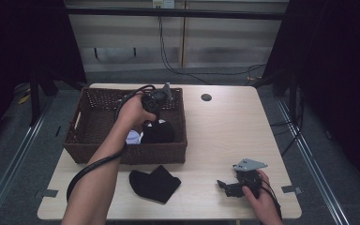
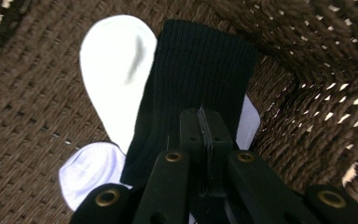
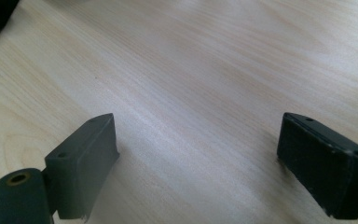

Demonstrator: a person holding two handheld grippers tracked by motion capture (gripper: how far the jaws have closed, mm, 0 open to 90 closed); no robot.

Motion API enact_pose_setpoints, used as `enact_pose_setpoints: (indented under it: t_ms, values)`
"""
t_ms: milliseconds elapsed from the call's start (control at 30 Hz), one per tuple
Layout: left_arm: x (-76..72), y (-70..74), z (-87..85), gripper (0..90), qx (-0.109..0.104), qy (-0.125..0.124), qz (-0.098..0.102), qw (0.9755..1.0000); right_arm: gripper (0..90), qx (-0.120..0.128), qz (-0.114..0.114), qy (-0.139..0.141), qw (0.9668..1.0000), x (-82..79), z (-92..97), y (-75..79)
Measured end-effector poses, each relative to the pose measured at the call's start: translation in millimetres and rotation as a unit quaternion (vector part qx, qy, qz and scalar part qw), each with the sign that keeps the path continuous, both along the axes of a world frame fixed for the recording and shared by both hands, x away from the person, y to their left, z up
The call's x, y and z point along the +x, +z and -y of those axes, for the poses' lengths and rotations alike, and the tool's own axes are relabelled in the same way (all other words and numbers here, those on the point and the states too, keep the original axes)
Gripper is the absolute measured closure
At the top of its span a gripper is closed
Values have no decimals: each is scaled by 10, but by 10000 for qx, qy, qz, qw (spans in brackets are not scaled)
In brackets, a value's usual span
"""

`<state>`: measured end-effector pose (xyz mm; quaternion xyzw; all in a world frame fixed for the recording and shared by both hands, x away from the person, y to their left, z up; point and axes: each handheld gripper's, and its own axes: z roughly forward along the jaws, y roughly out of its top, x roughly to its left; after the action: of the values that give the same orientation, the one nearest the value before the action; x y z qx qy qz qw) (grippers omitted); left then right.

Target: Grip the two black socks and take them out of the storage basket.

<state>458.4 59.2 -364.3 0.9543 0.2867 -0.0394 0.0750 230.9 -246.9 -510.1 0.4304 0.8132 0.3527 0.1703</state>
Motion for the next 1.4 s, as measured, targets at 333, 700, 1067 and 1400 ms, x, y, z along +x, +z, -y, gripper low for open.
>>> enact_pose_setpoints:
  t_ms: [333,700,1067,1400]
  values:
    - [8,106,-51,888,80,93,26,9999,113,-9,-12,0,10000,-1,1,3]
    - [34,438,-114,891,216,87,-83,9997,113,-6,-8,8,10000,0,1,2]
    - [0,863,-201,891,355,147,-86,9992,114,-3,-25,-12,10000,-3,-1,2]
    - [-76,1253,-264,891,397,81,-74,9992,113,-4,-37,1,10000,-4,0,2]
